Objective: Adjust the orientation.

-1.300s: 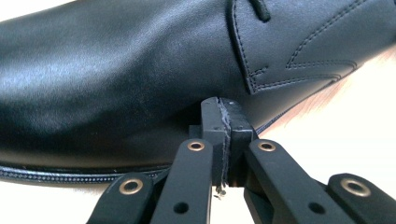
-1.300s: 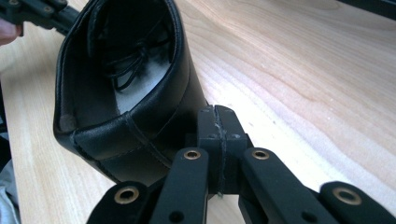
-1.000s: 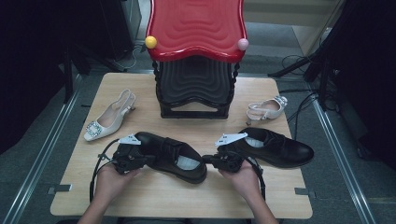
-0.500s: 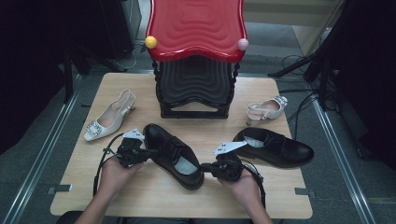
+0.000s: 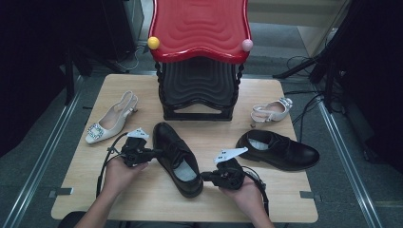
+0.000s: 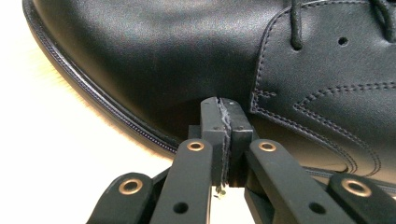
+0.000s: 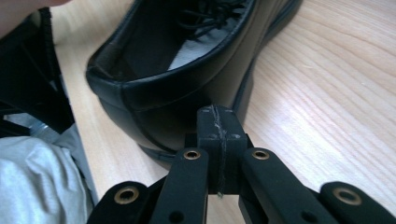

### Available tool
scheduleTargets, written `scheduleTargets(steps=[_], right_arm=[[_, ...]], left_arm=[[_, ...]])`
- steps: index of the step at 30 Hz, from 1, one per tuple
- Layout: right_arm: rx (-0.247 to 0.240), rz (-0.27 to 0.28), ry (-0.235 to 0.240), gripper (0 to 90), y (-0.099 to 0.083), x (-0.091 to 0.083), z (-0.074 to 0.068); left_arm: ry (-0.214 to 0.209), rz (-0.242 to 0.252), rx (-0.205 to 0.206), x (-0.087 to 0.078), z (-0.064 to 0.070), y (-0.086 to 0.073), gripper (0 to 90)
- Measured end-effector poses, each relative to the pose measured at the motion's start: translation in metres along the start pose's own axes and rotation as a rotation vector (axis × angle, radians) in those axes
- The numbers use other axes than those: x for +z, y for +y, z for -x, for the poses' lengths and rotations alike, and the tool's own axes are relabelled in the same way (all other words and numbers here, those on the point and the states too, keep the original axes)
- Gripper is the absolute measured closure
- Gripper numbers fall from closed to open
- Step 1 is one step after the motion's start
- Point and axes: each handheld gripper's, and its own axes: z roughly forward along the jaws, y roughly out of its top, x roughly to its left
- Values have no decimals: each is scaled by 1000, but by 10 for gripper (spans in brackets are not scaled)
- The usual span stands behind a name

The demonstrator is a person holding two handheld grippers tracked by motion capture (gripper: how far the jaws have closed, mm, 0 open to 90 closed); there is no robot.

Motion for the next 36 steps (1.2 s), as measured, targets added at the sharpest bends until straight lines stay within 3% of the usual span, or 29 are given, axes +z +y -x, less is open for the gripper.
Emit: scheduleTargets(steps=[6, 9, 19, 22, 24, 34, 36], right_arm=[[-24, -33, -38, 900, 5, 8, 4], [-27, -31, -34, 900, 10, 11, 9], [-38, -48, -37, 884, 22, 20, 22], [-26, -74, -7, 900, 25, 25, 24], [-26, -83, -12, 900, 26, 28, 23], [-26, -70, -29, 900, 24, 30, 18], [9, -52, -5, 900, 20, 29, 19]], left_arm=[[0, -4, -16, -8, -1, -3, 871], [-5, -12, -22, -10, 2, -9, 871], [-19, -39, -18, -10, 24, -27, 858], [-34, -42, -11, -6, 32, -29, 858], [-26, -41, -8, -3, 35, -29, 859], [-53, -24, -32, 1, 32, -29, 862], [-58, -18, -36, 2, 31, -28, 863]])
